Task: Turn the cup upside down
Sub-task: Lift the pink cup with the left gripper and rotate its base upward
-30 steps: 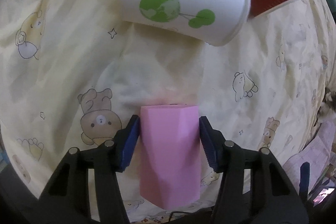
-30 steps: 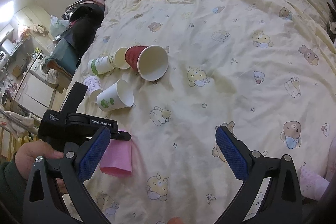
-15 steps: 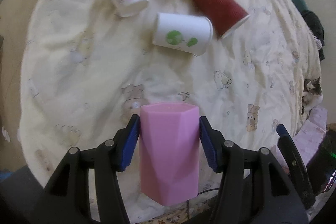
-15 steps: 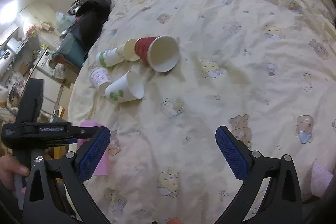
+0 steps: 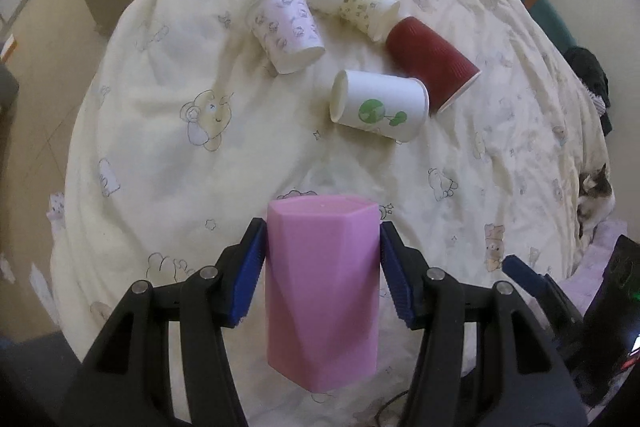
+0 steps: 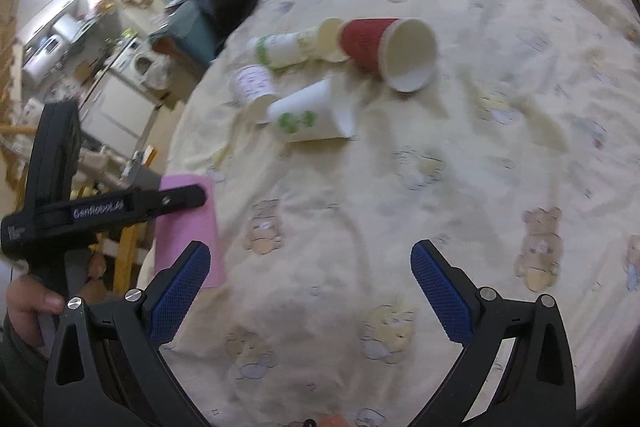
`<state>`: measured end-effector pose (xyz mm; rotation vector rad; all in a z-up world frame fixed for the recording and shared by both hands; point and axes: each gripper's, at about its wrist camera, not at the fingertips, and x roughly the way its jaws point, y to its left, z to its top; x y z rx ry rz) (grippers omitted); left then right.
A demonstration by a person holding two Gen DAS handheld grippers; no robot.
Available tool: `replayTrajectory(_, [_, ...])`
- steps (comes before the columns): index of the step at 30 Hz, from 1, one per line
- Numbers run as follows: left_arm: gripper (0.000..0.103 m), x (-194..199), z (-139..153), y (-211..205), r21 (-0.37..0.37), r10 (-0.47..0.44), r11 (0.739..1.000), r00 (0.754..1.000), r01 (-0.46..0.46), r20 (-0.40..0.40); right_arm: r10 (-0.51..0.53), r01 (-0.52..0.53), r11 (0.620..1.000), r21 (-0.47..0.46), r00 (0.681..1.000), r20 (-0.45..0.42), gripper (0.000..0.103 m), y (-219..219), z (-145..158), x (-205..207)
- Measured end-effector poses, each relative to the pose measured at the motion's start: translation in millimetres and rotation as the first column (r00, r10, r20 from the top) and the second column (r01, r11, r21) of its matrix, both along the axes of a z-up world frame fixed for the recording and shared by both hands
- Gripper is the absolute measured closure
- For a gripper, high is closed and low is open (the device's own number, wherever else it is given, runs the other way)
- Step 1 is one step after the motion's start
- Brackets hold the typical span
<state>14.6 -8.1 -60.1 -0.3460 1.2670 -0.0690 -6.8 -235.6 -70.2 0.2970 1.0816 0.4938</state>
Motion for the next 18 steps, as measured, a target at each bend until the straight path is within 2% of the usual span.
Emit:
replayTrajectory(3, [0.051,-3,4,-1,0.003,-0.009,1.000,1.000,0.009,0.016,0.061,-0.061,0.998,0.000,0.998,0.025,0.000,16,2,-1])
replayTrajectory(5, [0.051,-4,7,-3,0.005,-0.018,1.000,0.999,0.018,0.027,0.096,-0.096,0.995,0.039,0.995,0.007,0.000,24,-1,-1])
replayTrajectory(10, [0.051,-3,11,-14,0.016,-0.039,0.999,0.999,0.038,0.033,0.168,-0.167,0.984,0.057,0.986,-0.014,0.000,44,-6,-4])
replayTrajectory(18, [0.051,-5,17,-28,0.001,-0.072,0.997,0.997,0.072,0.039,0.176,-0.174,0.983,0.060,0.984,-0.026,0.000,48,-11,-8])
